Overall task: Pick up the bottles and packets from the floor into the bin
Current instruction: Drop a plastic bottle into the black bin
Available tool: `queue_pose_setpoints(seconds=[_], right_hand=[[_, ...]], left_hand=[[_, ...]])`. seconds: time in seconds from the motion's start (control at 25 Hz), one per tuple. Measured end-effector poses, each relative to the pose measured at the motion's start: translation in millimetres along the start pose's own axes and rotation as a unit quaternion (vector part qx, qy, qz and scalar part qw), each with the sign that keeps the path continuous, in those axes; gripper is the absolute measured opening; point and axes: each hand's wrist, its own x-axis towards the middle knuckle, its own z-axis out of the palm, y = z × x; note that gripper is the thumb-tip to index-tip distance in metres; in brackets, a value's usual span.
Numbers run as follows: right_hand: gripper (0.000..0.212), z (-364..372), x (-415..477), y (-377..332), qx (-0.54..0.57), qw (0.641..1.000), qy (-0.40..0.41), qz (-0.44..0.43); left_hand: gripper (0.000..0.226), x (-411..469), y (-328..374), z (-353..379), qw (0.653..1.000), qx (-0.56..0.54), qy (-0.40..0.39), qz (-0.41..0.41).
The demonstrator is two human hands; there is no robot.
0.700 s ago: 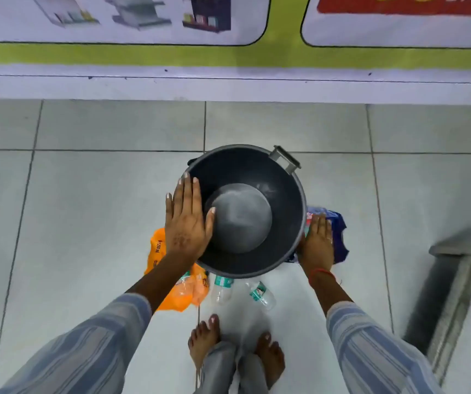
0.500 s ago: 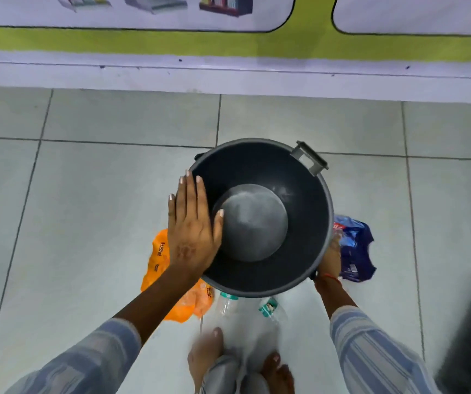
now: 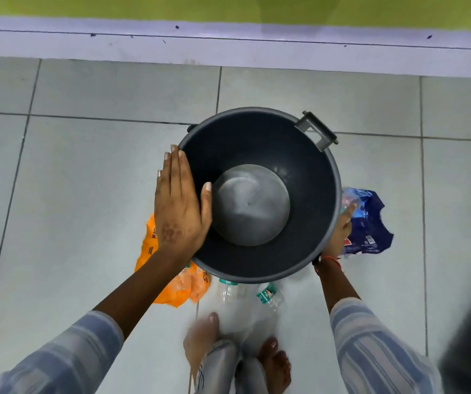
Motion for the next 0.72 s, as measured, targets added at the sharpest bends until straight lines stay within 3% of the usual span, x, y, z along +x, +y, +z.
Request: queue_pose_setpoints(seconds=[0.08,0.24,0.32,0.4,0.44,0.48,0.56,0.64,0.72], right_hand=[[0.066,-26.0,-31.1,-37.5,-0.060,0.991,0.063,-0.099],[0.052,-87.3,-79.9,-97.3,-0.060,0.917,0.252,-0.302],[0.047,-87.1,-114.6,-116.1,0.021,0.878,0.270,-0.395],[0.045,-61.0,-143.1,-138.7,-0.017,0.852,0.193,-0.486],[0.047,-41.0,-149.0,-143.9,-0.106,0.849,0.116,-0.505],[0.049,-17.9,-148.5,-141.8,-0.196,0.850,-0.007,-0.489],[0.049,21.1,-128.2,-132.7,-0.350,0.835,-0.219,-0.364],[0.052,40.7,-105.4,-130.4,-0.436,0.796,-0.323,-0.266],[0.056,37.4,-99.6,-140.4,-0.466,0.773,-0.331,-0.275]], left_hand=[[0.062,0.3,3.9,-4.8,1.000,0.001,-0.012,-0.004],[0.061,0.6,5.1,-6.0,0.999,0.011,-0.035,-0.010],[0.060,0.9,6.2,-6.5,0.999,0.007,-0.038,-0.017],[0.059,0.6,6.5,-6.7,0.999,-0.002,-0.042,-0.021],[0.058,1.0,7.0,-6.6,0.999,-0.008,-0.039,-0.020],[0.057,0.8,5.7,-6.1,0.999,-0.014,-0.033,-0.021],[0.056,0.8,5.1,-6.3,0.999,-0.027,-0.030,-0.026],[0.056,0.4,5.3,-6.4,0.999,-0.032,-0.031,-0.030],[0.057,0.8,5.9,-6.5,0.998,-0.036,-0.027,-0.032]])
